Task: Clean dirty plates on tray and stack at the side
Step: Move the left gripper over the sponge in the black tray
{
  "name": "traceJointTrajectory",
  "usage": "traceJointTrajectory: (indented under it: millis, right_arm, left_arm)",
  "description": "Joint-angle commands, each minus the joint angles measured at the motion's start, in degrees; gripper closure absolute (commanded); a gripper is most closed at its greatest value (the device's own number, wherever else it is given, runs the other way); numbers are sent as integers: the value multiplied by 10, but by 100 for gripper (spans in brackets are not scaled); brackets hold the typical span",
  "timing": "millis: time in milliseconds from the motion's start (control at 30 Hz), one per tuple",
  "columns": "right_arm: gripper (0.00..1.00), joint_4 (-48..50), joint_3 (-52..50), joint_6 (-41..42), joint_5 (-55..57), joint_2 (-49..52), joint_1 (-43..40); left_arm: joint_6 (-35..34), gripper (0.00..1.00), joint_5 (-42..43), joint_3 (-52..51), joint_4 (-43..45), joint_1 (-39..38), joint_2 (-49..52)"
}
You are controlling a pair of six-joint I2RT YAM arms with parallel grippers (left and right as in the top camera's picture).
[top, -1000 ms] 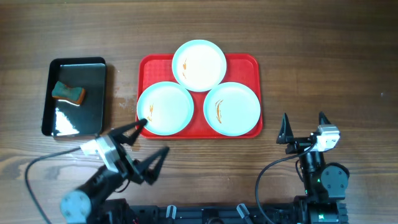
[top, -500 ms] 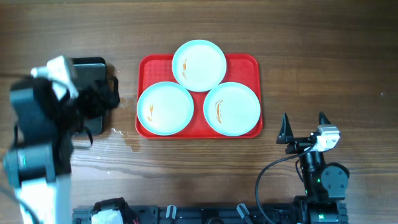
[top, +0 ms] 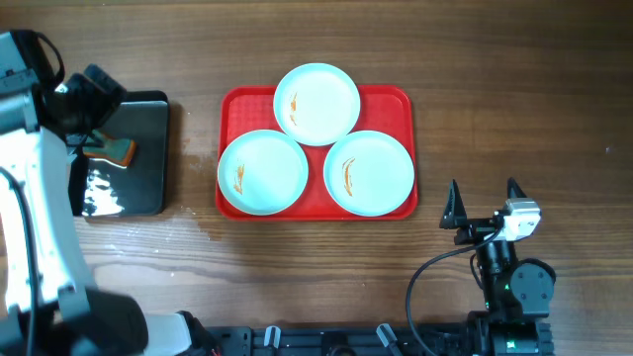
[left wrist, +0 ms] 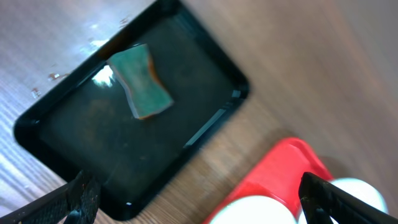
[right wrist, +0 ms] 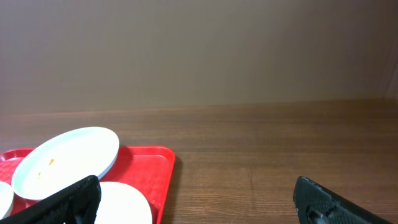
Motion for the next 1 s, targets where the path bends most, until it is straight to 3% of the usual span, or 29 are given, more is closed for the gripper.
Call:
traceJointTrajectory:
  millis: [0, 67, 233, 467, 567, 833, 967]
  right_arm:
    - [0, 2, -1, -7, 8, -5, -3]
    - [0, 1, -1, -7, 8, -5, -3]
    - [0, 1, -1, -7, 8, -5, -3]
    - [0, 1, -1, -7, 8, -5, -3]
    - [0, 1, -1, -7, 8, -5, -3]
    - [0, 2, -1, -7, 8, -5, -3]
    - [0, 1, -1, -7, 8, -5, -3]
  left_arm:
    - [-14, 0, -33, 6, 0, 24, 68]
    - [-15, 1, -35, 6, 11, 35, 108]
    - [-70, 28, -35, 6, 39, 52, 184]
    - [-104, 24, -39, 6, 90, 50, 256]
    - [-104, 17, -47, 6, 113, 50, 280]
    - [-104, 18, -50, 6, 156, 50, 316]
    - [-101, 25, -55, 6, 160, 50, 321]
